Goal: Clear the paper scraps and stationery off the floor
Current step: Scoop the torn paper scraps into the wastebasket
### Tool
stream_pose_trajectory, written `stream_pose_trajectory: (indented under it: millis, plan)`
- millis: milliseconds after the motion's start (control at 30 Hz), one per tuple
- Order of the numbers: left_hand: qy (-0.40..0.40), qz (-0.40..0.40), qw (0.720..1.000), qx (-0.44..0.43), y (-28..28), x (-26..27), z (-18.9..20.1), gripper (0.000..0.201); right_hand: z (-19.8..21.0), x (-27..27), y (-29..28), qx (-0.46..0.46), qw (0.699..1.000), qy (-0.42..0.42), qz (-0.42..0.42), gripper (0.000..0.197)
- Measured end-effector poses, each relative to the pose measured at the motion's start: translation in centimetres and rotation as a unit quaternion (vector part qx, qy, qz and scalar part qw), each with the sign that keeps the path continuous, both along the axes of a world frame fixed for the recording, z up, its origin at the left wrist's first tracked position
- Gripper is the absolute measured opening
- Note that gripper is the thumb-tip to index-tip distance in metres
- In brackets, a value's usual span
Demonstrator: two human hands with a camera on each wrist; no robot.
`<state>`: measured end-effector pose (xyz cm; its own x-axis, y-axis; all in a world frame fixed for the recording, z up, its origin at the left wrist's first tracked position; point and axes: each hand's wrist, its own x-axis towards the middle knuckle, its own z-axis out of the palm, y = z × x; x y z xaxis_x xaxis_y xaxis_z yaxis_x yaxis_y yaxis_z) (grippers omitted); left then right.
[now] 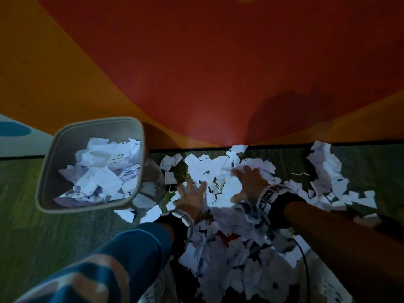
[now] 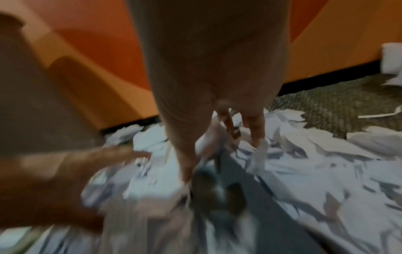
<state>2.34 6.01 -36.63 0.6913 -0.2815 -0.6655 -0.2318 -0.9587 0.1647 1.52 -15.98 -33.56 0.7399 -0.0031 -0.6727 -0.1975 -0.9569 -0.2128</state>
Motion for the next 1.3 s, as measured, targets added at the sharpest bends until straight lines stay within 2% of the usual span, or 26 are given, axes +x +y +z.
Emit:
stream_pose_trajectory:
  millis: [67,133,167,300,367,533,667,800,867,900,967,1133,1200,1300]
  plan:
    - [0.000,0.006,1.000,-0.002,-0.2,0.0,0.2,0.098,0.3,-0.6,0.5,-0.025,0.999,-0.027,0.008,0.082]
    - [-0.040,0.005,0.998,-0.041,-0.1,0.1,0.6,0.075,-0.3,-0.8,0.2,-0.016,0.998,-0.059,0.011,0.067]
    - [-0.058,0.007,0.996,-0.072,0.1,0.1,0.5,0.069,-0.4,-0.8,-0.1,-0.002,0.997,-0.074,0.009,0.061]
    - [-0.075,0.041,0.981,-0.176,0.9,0.0,-0.7,0.071,0.8,0.1,-1.0,0.036,0.995,-0.088,-0.004,0.033]
    - [-0.081,0.061,0.971,-0.214,1.3,0.3,-0.9,0.068,2.3,1.1,-1.7,0.048,0.994,-0.096,-0.031,0.027]
    - [-0.136,0.151,0.950,-0.237,2.1,1.2,0.4,0.045,5.7,5.3,-0.3,0.088,0.986,-0.131,-0.057,0.032]
    - [-0.104,0.217,0.944,-0.228,3.2,1.9,0.6,0.039,3.6,8.2,3.4,0.148,0.979,-0.116,-0.083,0.033]
    - [-0.125,0.171,0.945,-0.250,5.0,0.9,-0.3,0.049,0.3,10.1,7.1,0.071,0.996,-0.049,0.034,0.045]
    - [-0.135,0.147,0.951,-0.237,6.1,0.3,-1.4,0.060,-1.5,9.8,7.9,0.033,0.993,-0.029,0.111,0.068]
    - [-0.141,0.138,0.953,-0.229,6.6,0.0,-2.1,0.063,-2.0,9.3,8.0,0.023,0.992,-0.023,0.124,0.081]
    - [-0.156,0.123,0.953,-0.229,7.3,-0.5,-3.2,0.067,-2.8,7.9,8.3,0.010,0.989,-0.033,0.144,0.093]
    - [-0.159,0.099,0.955,-0.229,7.9,-1.2,-3.9,0.065,-3.0,3.9,9.0,0.053,0.974,-0.088,0.202,0.093]
    - [-0.142,0.103,0.958,-0.227,7.9,-1.2,-3.8,0.063,-3.0,2.6,9.0,0.042,0.965,-0.088,0.245,0.095]
    - [-0.118,0.136,0.960,-0.216,7.5,-0.9,-2.7,0.056,-2.8,0.9,9.1,0.002,0.946,-0.113,0.303,0.079]
